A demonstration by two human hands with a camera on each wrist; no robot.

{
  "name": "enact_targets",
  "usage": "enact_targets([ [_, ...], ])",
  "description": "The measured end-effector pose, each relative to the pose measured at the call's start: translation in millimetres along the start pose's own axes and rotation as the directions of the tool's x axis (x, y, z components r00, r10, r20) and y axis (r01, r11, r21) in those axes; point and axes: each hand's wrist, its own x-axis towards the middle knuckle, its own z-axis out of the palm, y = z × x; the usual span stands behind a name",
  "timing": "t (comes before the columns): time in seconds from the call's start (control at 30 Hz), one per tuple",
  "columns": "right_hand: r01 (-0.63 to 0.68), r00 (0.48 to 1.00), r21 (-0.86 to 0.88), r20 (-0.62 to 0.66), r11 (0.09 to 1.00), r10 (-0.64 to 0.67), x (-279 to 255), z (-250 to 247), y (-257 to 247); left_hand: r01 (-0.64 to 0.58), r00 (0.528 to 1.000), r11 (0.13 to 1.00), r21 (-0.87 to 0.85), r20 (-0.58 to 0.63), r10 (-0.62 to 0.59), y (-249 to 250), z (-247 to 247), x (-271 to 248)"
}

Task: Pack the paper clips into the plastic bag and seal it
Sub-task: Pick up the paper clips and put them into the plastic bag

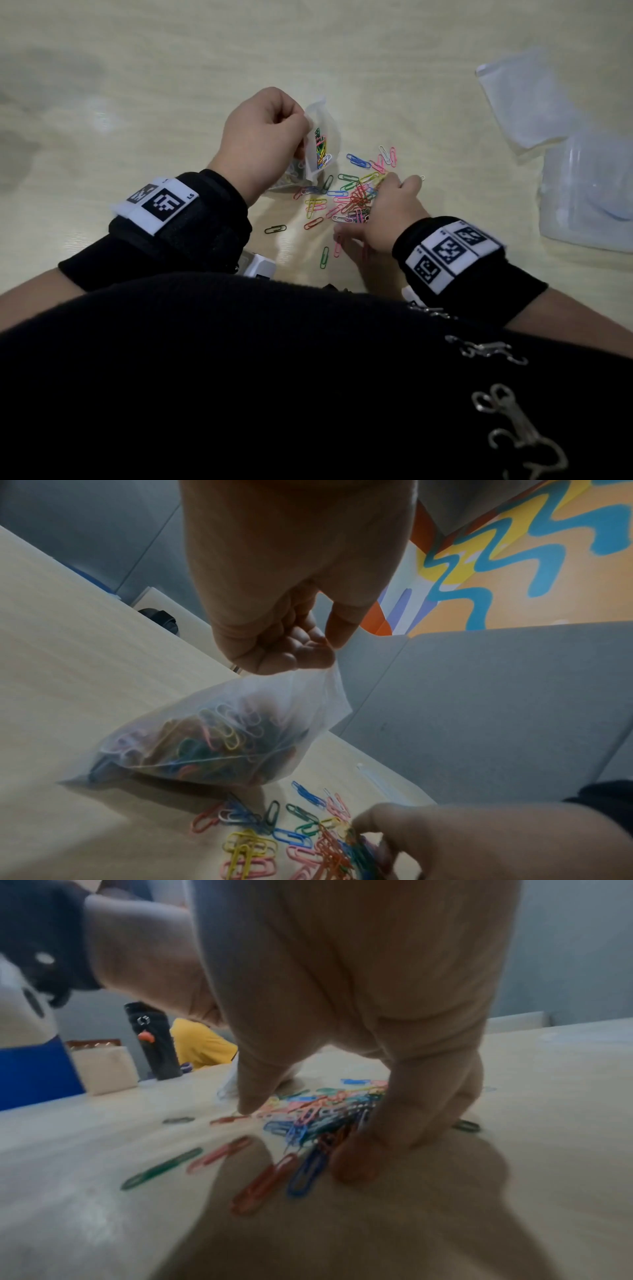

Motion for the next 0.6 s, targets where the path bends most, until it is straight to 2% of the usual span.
enact_targets([
  [0.17,0.234,0.966,-0.039,-0.109,0.972,-0.237,6.8,6.6,1.8,-0.011,0.998,0.999,0.034,0.07,0.009,-1.8,2.4,-2.0],
  [0.27,0.302,0.942,-0.056,-0.134,0.952,-0.307,15.1,2.7,7.9,-0.02,0.995,0.999,0.05,0.1,0.014,-3.2,1.5,-2.7],
  [0.5,0.259,0.958,-0.041,-0.114,0.965,-0.262,28.9,-18.9,10.9,-0.024,0.993,0.998,0.055,0.114,0.017,-4.9,1.3,-1.5],
  [0.6,0.235,0.968,0.096,-0.108,0.967,-0.224,28.2,-37.2,9.6,-0.028,0.994,0.998,0.064,0.108,0.021,-4.8,1.4,-0.8],
])
